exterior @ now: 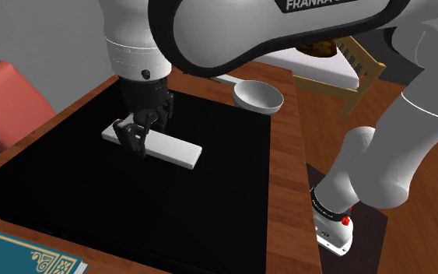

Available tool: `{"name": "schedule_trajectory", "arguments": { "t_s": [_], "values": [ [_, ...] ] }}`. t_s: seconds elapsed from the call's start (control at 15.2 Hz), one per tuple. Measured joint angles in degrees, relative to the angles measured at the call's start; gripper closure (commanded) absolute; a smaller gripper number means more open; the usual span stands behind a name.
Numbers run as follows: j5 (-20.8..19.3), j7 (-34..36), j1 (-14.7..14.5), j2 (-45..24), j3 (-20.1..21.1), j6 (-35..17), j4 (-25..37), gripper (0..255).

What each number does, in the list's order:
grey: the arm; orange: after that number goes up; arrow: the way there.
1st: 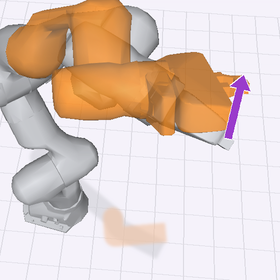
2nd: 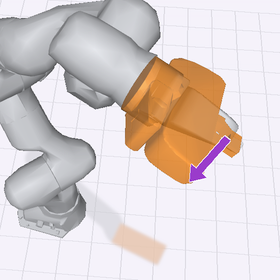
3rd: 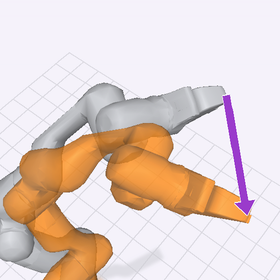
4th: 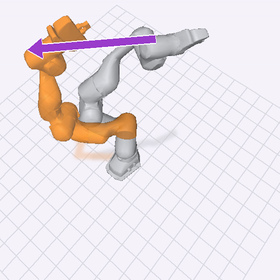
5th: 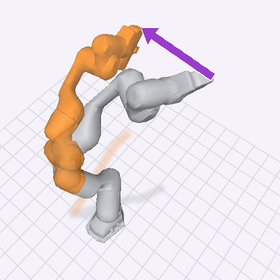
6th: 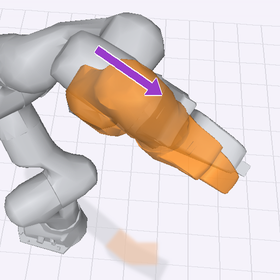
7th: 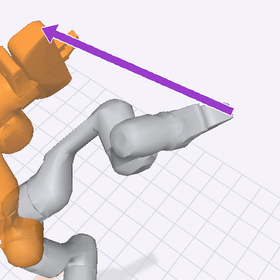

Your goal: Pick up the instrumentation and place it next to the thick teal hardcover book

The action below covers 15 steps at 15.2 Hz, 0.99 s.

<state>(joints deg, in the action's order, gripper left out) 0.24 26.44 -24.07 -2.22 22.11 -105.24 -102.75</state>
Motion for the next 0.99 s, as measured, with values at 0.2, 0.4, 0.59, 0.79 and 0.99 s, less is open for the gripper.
{"name": "schedule_trajectory", "arguments": {
  "t_s": [0.2, 0.4, 0.59, 0.79, 0.99],
  "values": [
    [-0.5, 4.4, -2.3, -0.8, 2.0, 0.1, 0.9, 255],
    [-1.3, 8.6, -4.5, -2.4, 3.8, 0.3, 2.5, 255],
    [-2.3, 13.1, -7.0, -4.1, 5.7, 0.7, 4.5, 255],
    [-3.9, 17.4, -9.6, -6.9, 7.3, 2.0, 8.2, 255],
    [-5.6, 22.0, -12.6, -9.6, 8.7, 2.3, 10.7, 255]
  ]
}}
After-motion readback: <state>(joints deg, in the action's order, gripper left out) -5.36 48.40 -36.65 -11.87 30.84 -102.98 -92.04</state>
